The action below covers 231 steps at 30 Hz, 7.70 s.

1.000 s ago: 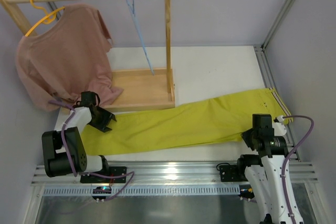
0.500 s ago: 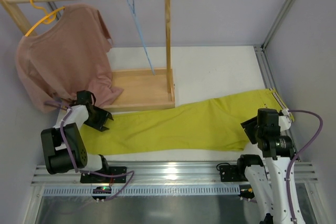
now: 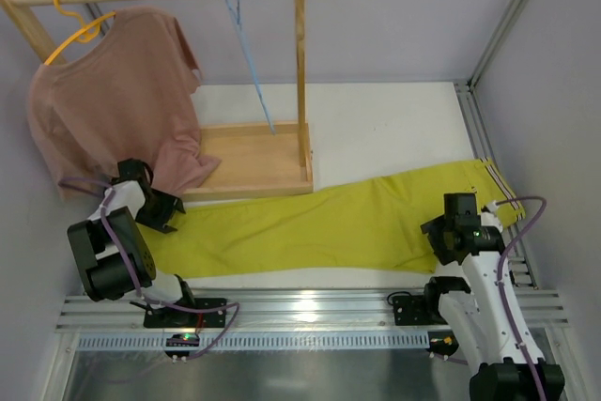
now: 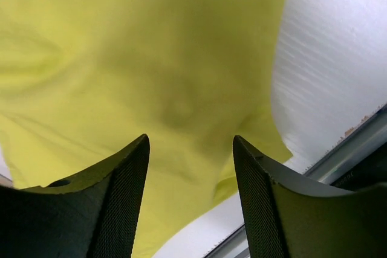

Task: Place the trousers on the hanger
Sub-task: Fold the trousers

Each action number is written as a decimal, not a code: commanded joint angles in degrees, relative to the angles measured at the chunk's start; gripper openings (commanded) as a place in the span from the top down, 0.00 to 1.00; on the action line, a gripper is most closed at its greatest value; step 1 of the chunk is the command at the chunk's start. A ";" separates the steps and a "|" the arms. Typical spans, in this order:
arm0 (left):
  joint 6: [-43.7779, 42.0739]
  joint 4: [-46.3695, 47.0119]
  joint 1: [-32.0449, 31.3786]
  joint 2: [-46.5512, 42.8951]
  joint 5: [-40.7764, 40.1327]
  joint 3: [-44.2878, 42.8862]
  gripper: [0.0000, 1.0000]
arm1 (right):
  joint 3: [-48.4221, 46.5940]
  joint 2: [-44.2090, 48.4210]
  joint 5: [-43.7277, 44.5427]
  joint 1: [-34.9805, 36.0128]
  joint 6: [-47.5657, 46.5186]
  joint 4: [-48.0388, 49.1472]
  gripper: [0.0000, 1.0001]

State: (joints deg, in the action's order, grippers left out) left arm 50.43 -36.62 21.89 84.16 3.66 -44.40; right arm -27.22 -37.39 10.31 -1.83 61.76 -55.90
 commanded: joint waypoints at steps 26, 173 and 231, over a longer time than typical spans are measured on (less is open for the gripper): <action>-2.80 -3.10 6.14 7.24 -10.61 -1.39 0.46 | -37.29 -59.29 4.73 -5.02 -8.59 11.42 0.42; 7.04 -21.56 22.30 -22.46 -1.46 1.42 0.01 | -7.06 -53.06 -12.68 31.27 1.35 61.08 0.48; 1.25 2.87 40.07 -4.62 -11.31 11.71 0.27 | -14.96 -51.56 -20.24 29.60 -8.32 57.31 0.48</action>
State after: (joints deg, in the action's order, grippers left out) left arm 52.23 -38.98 62.35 75.02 -8.56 -35.97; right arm -40.56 -89.65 -10.26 28.34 54.78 0.84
